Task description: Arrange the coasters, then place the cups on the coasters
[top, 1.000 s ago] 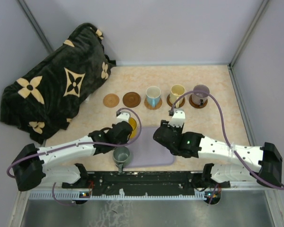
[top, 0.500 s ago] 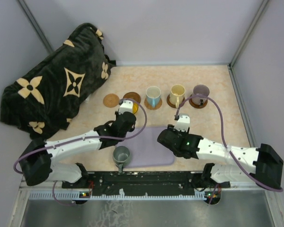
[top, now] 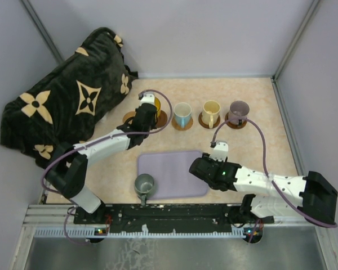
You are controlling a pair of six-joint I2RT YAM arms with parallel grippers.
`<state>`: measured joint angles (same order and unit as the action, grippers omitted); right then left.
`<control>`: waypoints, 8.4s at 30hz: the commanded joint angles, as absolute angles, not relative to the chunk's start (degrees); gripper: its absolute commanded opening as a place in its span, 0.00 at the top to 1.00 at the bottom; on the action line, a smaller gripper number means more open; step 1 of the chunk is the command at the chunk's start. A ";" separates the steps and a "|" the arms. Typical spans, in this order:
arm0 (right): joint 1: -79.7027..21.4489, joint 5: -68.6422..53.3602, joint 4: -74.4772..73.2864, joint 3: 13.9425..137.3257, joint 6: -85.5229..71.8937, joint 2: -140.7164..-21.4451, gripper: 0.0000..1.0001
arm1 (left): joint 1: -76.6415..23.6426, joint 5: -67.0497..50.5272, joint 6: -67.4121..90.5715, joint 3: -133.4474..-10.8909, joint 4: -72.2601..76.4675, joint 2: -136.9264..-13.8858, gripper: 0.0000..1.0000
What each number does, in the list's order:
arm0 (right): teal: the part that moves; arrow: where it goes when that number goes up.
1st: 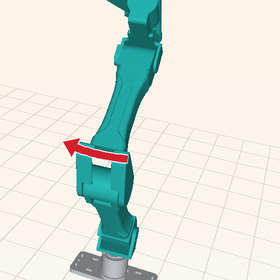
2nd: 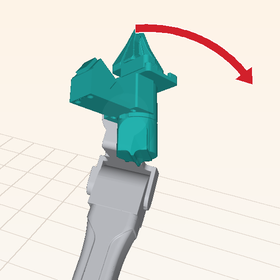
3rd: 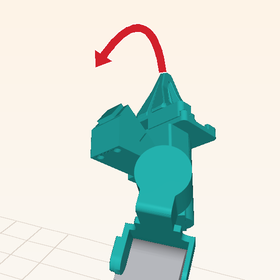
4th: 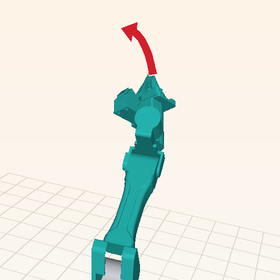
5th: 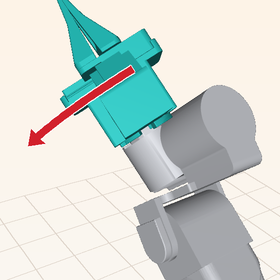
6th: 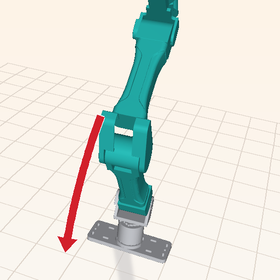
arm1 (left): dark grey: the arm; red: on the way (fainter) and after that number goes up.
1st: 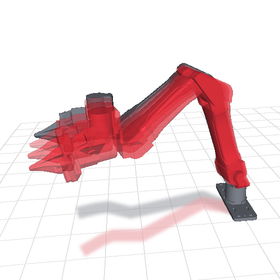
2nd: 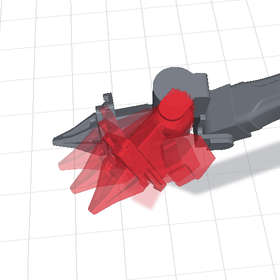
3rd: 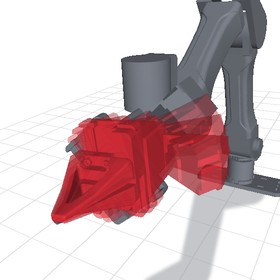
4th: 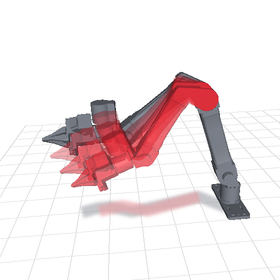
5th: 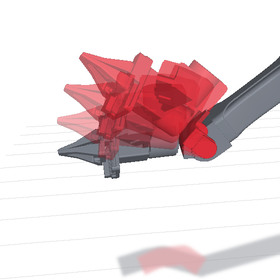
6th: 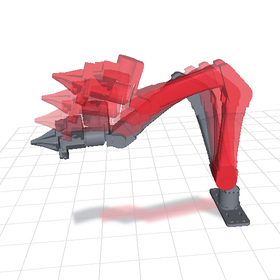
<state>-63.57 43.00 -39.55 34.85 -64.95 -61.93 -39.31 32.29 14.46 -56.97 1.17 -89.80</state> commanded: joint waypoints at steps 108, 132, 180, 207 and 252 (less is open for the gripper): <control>-63.37 43.77 -40.61 34.92 -67.25 -56.87 0.49 | -34.55 25.75 25.45 -71.69 -6.78 -109.51 0.92; -63.41 43.62 -40.36 35.51 -66.45 -56.78 0.50 | -36.47 27.65 25.82 -70.08 -9.93 -108.05 0.51; -63.37 35.70 -29.57 28.34 -67.32 -66.92 0.90 | -55.28 17.81 41.84 -36.46 -36.57 -43.96 0.31; -66.47 31.35 -39.85 30.79 -71.71 -65.01 1.00 | -59.26 1.55 43.56 -45.89 -59.34 -47.90 0.29; -66.48 31.64 -40.24 28.61 -72.76 -63.74 0.43 | -73.80 13.89 57.64 -35.65 -45.62 -57.92 0.54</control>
<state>-66.26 29.65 -39.94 28.49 -71.75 -63.46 -72.90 12.16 56.27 -36.27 -47.29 -57.76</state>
